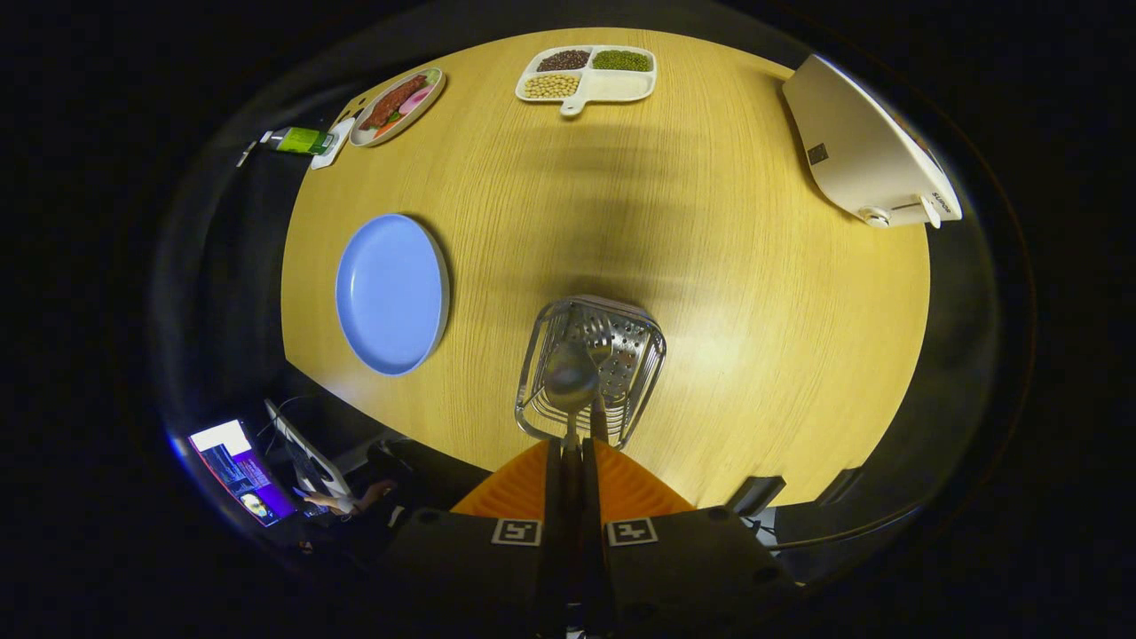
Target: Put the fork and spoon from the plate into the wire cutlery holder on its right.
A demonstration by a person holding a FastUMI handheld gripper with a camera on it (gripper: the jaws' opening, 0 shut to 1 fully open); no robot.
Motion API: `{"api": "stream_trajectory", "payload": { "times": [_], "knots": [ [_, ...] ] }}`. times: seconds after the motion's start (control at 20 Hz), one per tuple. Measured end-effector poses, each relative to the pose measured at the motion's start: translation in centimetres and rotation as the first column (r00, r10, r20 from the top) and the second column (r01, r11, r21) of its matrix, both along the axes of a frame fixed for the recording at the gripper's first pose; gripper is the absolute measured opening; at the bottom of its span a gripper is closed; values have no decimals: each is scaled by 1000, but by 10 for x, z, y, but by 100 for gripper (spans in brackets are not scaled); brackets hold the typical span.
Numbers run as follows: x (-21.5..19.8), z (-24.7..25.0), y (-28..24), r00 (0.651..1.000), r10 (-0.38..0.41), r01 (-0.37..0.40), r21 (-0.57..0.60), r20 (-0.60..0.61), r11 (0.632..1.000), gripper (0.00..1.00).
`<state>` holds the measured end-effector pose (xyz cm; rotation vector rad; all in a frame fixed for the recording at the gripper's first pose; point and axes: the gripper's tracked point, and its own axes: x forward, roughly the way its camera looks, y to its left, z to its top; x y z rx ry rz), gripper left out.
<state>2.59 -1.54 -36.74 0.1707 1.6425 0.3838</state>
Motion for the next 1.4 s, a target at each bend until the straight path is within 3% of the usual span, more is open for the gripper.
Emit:
{"api": "stream_trajectory", "payload": {
  "times": [0.3, 0.4, 0.55, 0.75, 0.8, 0.9, 1.25, 1.4],
  "knots": [
    [7, 6, 10, 994, -71, 68, 30, 88, 997, 15],
    [11, 11, 12, 986, -87, 82, 41, 142, 996, 27],
    [16, 26, 19, 958, -121, 111, 54, 258, 992, 34],
    [17, 61, 39, 880, -160, 135, 86, 447, 987, 66],
    [17, 69, 43, 856, -172, 146, 92, 488, 985, 79],
    [19, 87, 47, 806, -199, 169, 105, 557, 980, 95],
    [27, 158, 21, 595, -244, 251, 112, 766, 962, 100],
    [29, 182, 8, 523, -241, 269, 110, 818, 957, 100]
  ]
}}
